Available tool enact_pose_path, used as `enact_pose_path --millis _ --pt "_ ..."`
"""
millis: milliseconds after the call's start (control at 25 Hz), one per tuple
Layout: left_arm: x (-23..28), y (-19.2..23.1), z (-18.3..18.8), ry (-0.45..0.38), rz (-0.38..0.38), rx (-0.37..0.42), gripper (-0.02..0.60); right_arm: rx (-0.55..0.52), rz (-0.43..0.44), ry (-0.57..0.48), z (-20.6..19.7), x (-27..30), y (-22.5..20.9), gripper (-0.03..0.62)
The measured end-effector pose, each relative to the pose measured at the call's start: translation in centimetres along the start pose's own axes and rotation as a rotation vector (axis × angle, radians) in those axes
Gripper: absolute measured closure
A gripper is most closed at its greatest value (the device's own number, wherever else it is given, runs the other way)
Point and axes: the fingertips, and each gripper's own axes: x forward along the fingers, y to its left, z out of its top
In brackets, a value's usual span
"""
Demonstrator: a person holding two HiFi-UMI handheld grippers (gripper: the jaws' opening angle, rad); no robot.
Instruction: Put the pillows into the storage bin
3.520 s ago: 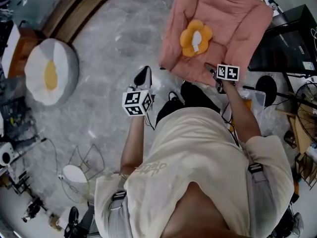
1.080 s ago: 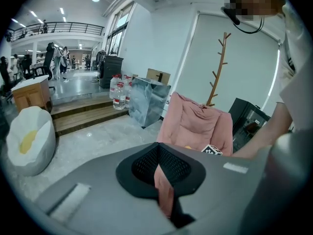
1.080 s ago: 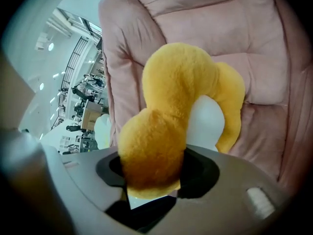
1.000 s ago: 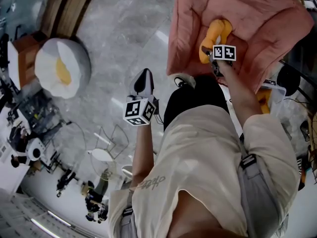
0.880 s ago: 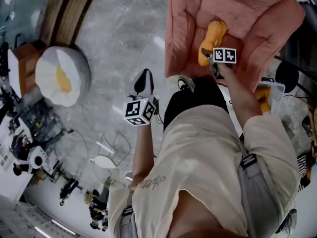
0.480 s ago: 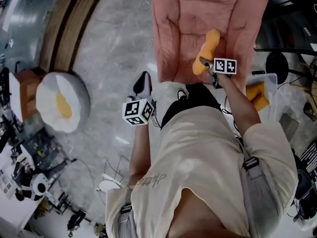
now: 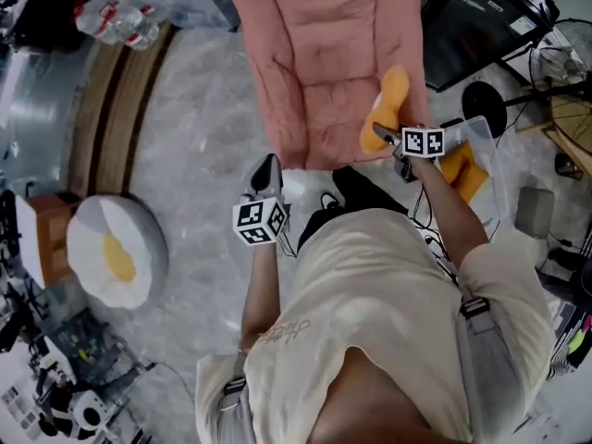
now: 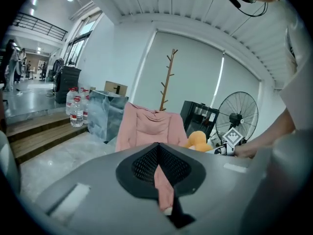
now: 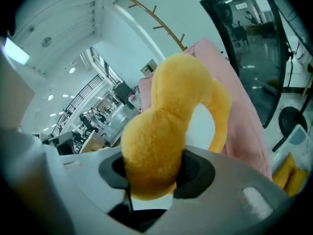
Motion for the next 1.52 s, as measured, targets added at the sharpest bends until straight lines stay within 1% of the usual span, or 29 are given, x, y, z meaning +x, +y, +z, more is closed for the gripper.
enact_pose_path --millis 240,360,480,680,840,1040,1240,1360,1520 --pt "1.7 -3.9 -0.7 0.022 -0.116 0.032 0.565 -0.084 -0.036 -0.068 0.2 -6.1 0.3 0.411" --pt "3.0 -6.2 -0.5 0.023 -0.180 0.063 0.565 -0.114 -0.078 -0.113 0.8 -8.9 -0.4 0.411" --pt "4.1 -8.5 -0.5 0.037 -0.244 0.094 0.565 -0.096 -0.120 -0.165 0.6 -11.5 -1.5 0.410" --pt "6.2 -12.7 -0.9 0.057 -0.316 0.137 0.565 -0.063 -0.161 -0.227 -0.3 -16.0 -4.3 0.408" --pt "7.8 -17.0 -1.5 0.087 -0.367 0.174 0.565 -0.009 -0.212 -0.258 -2.9 -20.5 -7.7 0.407" --pt "10.1 -23.2 -2.2 0.124 -0.407 0.218 0.565 0.092 -0.280 -0.290 -6.4 -26.2 -13.5 0.407" --pt "12.3 -30.4 -3.6 0.158 -0.446 0.254 0.565 0.188 -0.339 -0.276 -10.9 -31.6 -20.1 0.405" --pt "14.0 -34.7 -4.5 0.189 -0.486 0.286 0.565 0.264 -0.372 -0.273 -14.2 -34.5 -23.5 0.402" --pt "16.5 -41.2 -5.8 0.218 -0.542 0.320 0.565 0.339 -0.422 -0.270 -17.5 -38.3 -28.2 0.399"
